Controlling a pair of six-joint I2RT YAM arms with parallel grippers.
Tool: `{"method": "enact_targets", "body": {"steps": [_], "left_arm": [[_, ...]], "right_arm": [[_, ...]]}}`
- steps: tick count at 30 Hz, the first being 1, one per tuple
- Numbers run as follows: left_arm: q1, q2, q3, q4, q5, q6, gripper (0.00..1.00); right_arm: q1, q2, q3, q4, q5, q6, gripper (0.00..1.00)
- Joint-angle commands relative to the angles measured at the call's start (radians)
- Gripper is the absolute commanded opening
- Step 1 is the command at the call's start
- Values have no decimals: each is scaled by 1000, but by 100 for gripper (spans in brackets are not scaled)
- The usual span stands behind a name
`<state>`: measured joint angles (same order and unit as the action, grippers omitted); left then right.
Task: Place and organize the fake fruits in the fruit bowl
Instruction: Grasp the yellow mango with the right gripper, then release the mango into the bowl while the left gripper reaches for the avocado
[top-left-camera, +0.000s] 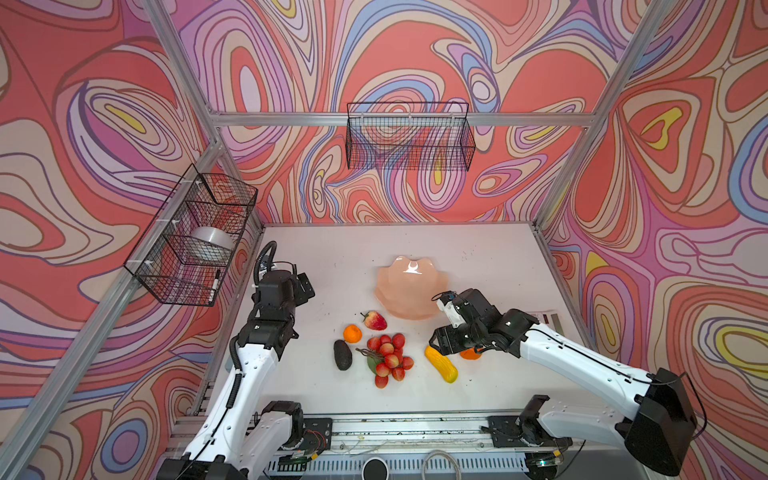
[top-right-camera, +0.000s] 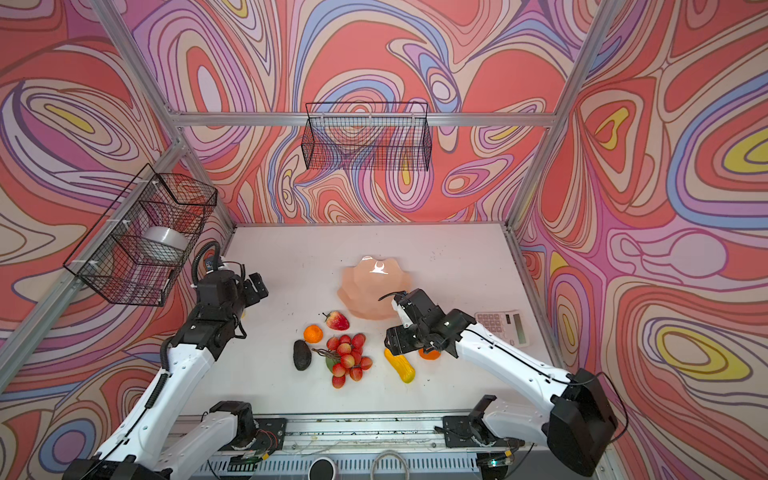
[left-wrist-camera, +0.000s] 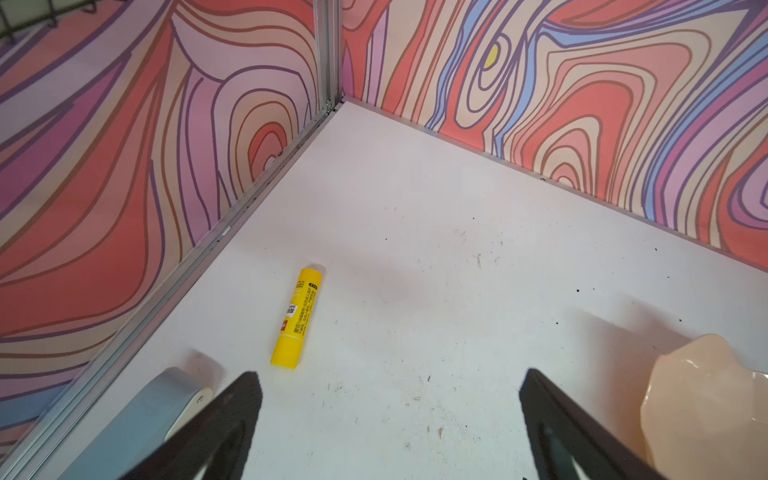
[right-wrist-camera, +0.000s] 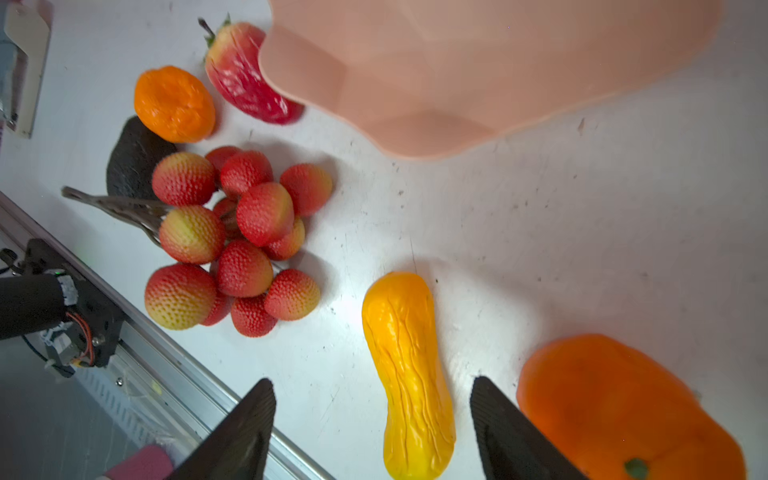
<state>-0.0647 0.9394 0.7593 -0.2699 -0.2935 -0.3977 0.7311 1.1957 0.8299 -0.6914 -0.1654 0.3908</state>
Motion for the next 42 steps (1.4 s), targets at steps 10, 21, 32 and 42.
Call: {"method": "enact_targets", "body": {"steps": [10, 21, 32, 42], "left_arm": [[-1, 30, 52, -102, -62, -48, 99], [0, 6, 46, -107, -78, -70, 100], [-1, 1, 45, -176, -41, -123, 99], [-1, -14, 58, -322, 114, -154, 93]], "right_arm": [[97, 160, -89, 125, 130, 190, 75], [131, 287, -55, 179, 199, 214, 51], [137, 98, 119, -79, 325, 177, 31], [95, 349, 498, 54, 393, -8, 34]]}}
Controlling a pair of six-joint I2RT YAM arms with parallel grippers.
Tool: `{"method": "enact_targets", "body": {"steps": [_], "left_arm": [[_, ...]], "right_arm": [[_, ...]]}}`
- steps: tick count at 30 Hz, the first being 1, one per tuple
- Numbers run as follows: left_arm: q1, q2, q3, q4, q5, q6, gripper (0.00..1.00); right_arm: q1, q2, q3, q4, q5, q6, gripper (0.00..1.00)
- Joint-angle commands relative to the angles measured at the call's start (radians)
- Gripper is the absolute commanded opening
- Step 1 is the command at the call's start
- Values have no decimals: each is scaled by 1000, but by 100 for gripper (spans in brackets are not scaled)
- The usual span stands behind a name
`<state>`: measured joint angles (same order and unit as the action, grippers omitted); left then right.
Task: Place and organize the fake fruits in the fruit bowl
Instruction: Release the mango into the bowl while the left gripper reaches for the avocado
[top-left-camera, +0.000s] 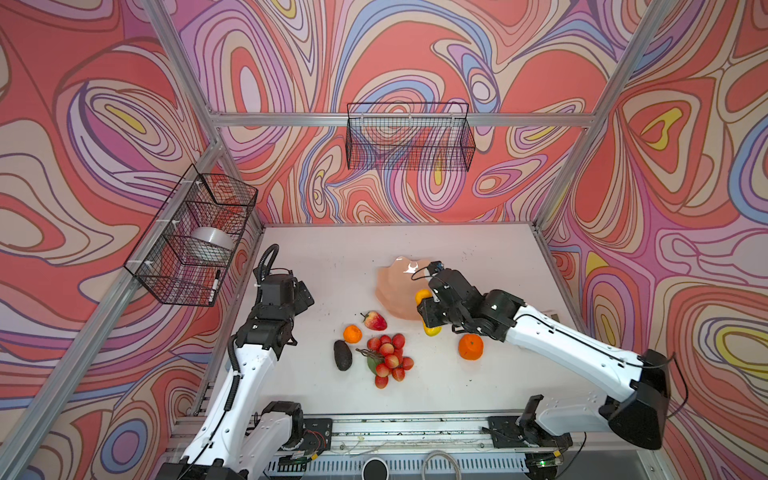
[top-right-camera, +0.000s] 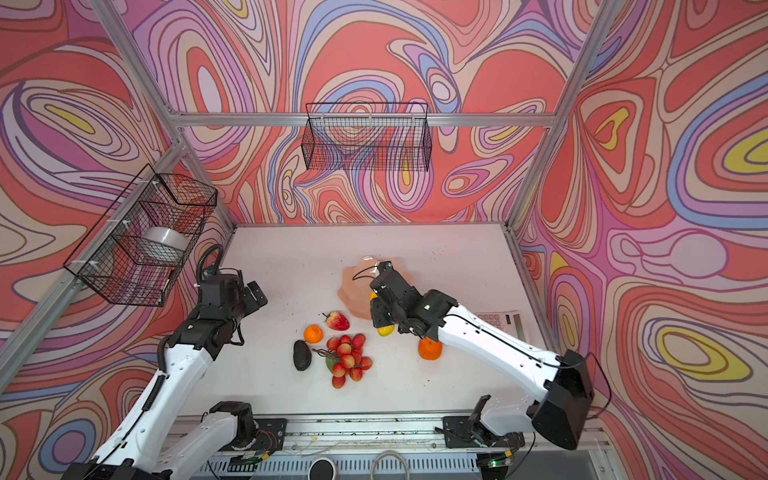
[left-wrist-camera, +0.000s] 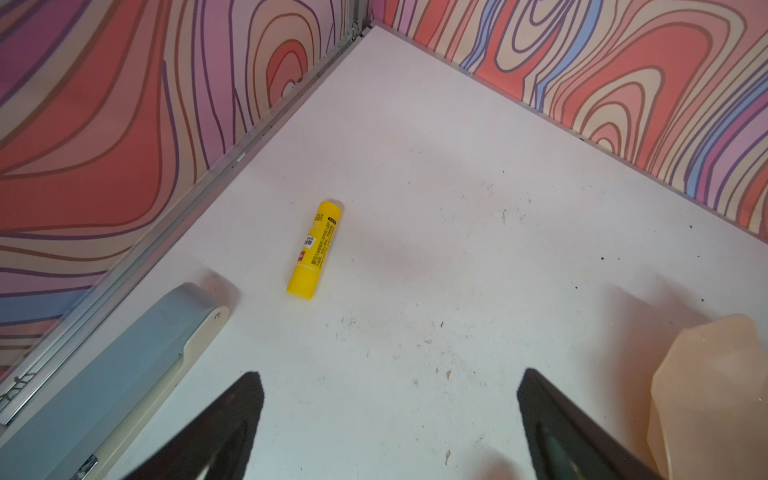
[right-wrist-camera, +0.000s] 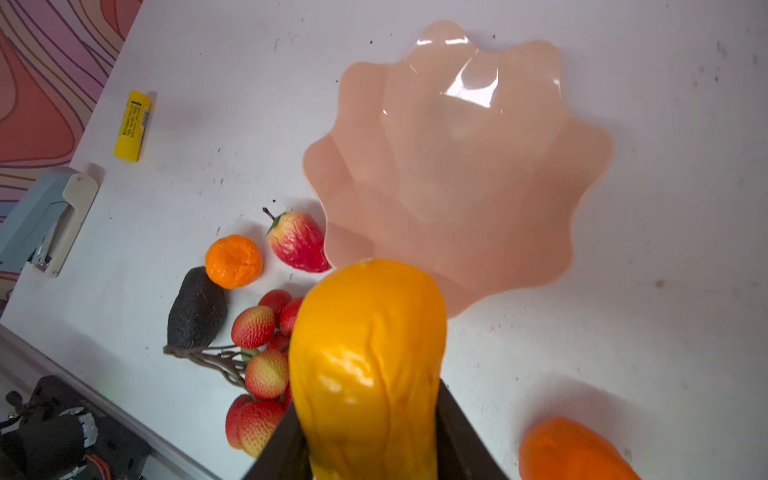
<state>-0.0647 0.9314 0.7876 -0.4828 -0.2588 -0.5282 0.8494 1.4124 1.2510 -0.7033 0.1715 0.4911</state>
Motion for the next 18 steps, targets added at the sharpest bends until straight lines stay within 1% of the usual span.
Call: {"method": "enact_targets", "body": {"steps": [1, 2, 5, 7, 11, 18], "left_arm": [[-1, 0, 40, -136, 113, -20, 92], [-1, 7, 50, -169, 151, -14, 90], [-1, 25, 71, -243, 248, 26, 86], [-1, 25, 74, -288, 259, 28, 85], [-1, -29, 47, -313, 285, 11, 85], [-4, -81, 6, -353, 351, -27, 86]], "right_arm": [[-34, 184, 119, 83, 65, -130, 34], [-52, 241, 162, 105, 64, -158, 34], [-130, 386, 262, 156, -10, -197, 34], [-167, 462, 313, 171, -62, -213, 34], [-202, 591, 396, 179, -92, -248, 35], [-239, 713, 428, 211, -99, -263, 36]]}}
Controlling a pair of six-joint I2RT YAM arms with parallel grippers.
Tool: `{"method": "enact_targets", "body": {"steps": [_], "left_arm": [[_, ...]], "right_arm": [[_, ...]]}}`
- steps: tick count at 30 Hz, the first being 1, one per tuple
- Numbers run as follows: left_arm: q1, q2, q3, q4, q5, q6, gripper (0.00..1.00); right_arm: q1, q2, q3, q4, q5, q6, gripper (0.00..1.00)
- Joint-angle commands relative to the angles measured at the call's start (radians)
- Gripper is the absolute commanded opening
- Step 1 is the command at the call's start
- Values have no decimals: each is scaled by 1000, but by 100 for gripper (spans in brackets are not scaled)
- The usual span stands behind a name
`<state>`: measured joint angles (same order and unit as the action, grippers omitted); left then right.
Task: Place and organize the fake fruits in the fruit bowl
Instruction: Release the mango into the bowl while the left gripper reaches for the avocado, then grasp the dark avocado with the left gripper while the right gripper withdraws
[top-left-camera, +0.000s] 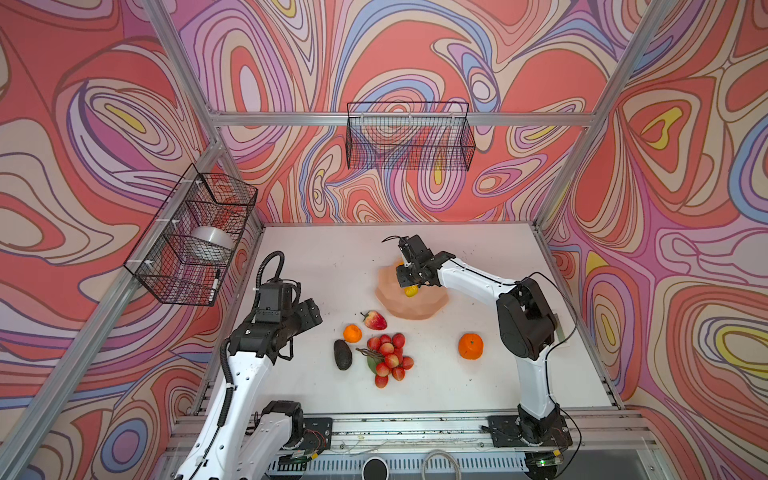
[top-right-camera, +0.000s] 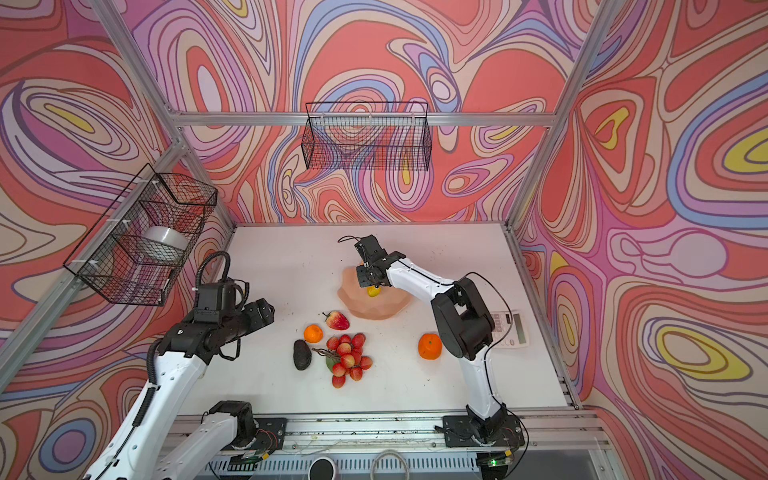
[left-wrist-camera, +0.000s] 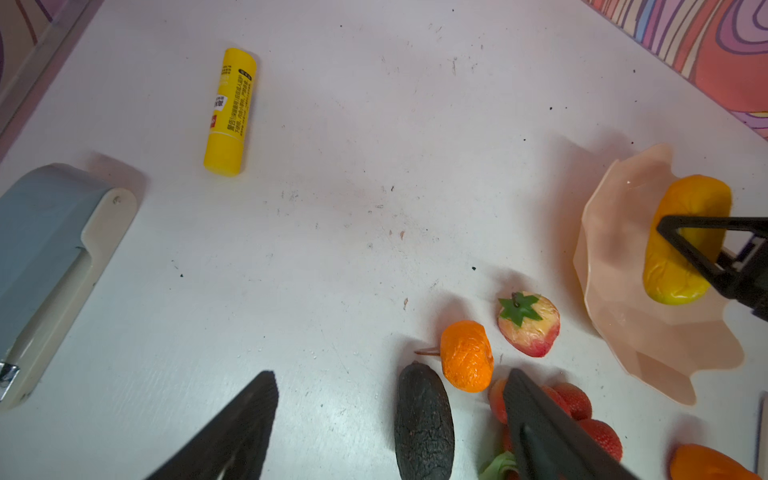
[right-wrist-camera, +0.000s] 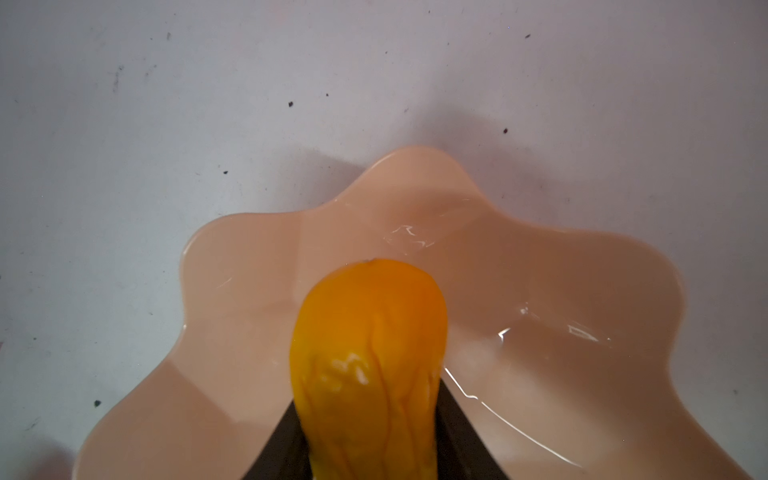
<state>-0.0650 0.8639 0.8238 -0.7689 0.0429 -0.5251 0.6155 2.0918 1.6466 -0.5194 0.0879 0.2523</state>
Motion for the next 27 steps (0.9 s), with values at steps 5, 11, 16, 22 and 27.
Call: {"method": "enact_targets", "body": {"steps": [5, 11, 16, 22, 27], "left_arm": [[-34, -38, -66, -66, 74, -90, 83], [-151, -68, -98, -52, -14, -168, 81], [-247, -37, -142, -13, -23, -216, 80], [-382, 37, -168, 50, -73, -247, 80], [-455, 136, -190, 109, -95, -268, 80]], "right_arm": [[-5, 77, 23, 37, -3, -18, 36], [-7, 89, -6, 56, -16, 3, 43], [-7, 55, -36, 83, -39, 23, 62], [-8, -137, -164, 215, 41, 52, 82], [-8, -313, -261, 308, 102, 51, 89]]}}
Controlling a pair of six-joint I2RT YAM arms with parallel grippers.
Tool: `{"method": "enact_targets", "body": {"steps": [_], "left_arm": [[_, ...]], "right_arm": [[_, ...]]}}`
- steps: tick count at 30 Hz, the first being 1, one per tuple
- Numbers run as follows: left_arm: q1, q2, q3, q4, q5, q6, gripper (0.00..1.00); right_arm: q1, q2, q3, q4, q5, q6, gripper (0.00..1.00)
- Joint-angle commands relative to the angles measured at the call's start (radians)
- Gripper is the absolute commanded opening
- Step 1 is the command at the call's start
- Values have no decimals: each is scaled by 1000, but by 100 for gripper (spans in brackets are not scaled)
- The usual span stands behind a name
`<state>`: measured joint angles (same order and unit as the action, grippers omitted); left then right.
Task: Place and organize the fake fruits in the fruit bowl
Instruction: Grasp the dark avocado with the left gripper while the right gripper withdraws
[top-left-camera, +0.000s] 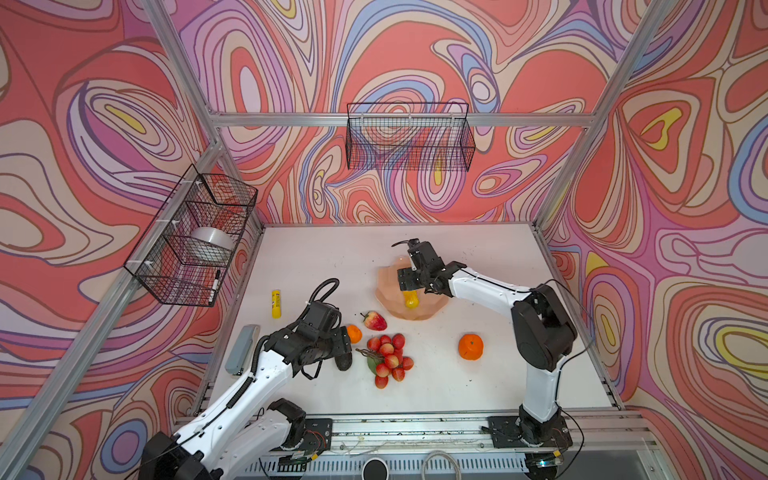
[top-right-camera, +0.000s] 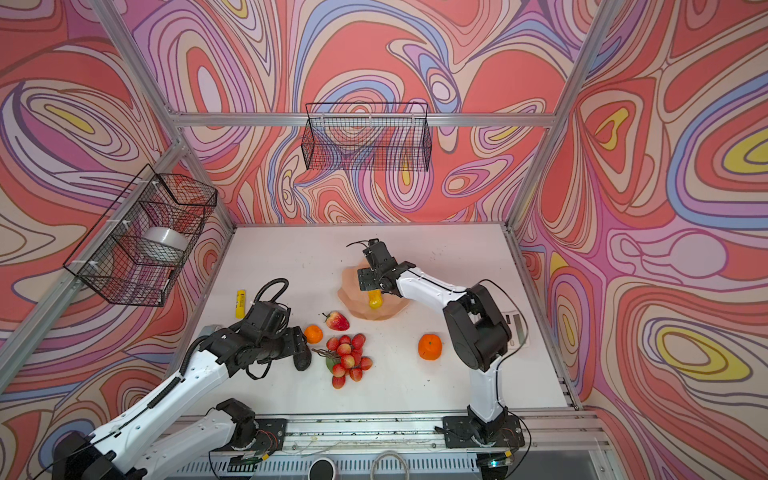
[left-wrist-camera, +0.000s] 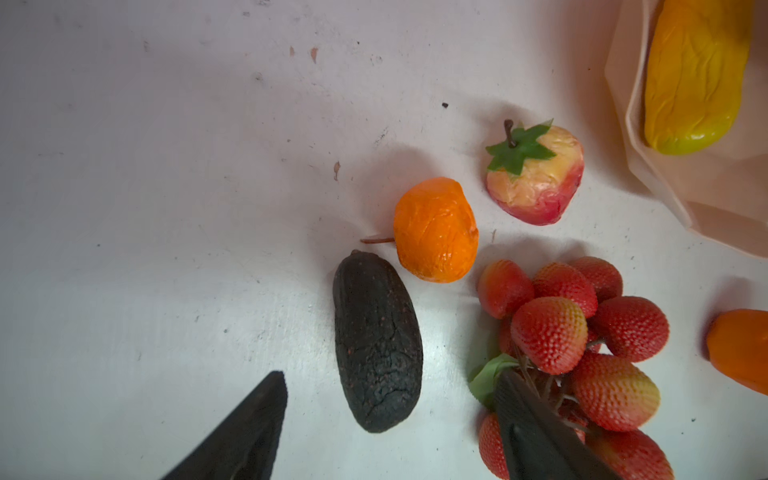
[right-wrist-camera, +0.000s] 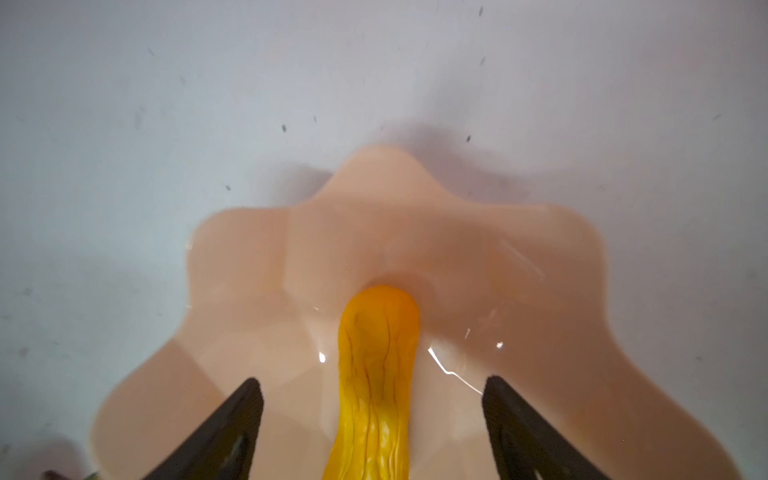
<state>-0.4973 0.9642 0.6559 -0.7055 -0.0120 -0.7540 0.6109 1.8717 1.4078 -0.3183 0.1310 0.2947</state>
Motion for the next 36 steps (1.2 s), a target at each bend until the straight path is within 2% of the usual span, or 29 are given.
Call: {"method": "enact_targets", "body": {"steps": [1, 8, 15, 20, 23, 27, 29, 32, 36], "left_arm": [[-33, 59, -28, 62, -40, -42, 79], [-74, 186, -51, 90, -65, -93, 75], [-73, 194, -94, 100, -90, -103, 49], [-73, 139, -90, 53, -118, -96, 38], [-73, 51, -32, -33, -170, -62, 36], [-74, -82, 147, -163, -237, 79, 35], [-74, -94, 235, -167, -237, 145, 36], [-74, -12, 329, -57, -191, 235, 37], [-73, 284, 485, 66, -95, 265, 35]], "right_arm": [[-4, -136, -31, 108, 64, 8, 90], [-3, -247, -85, 97, 75, 27, 92], [-2, -289, -136, 100, 104, 38, 92], [-3, -296, -144, 105, 116, 38, 92], [-5, -301, -144, 109, 119, 35, 93], [-5, -316, -152, 104, 125, 32, 93], [-9, -332, -166, 99, 127, 33, 92], [-16, -370, -201, 88, 129, 60, 93], [-39, -450, -284, 70, 152, 104, 96]]}}
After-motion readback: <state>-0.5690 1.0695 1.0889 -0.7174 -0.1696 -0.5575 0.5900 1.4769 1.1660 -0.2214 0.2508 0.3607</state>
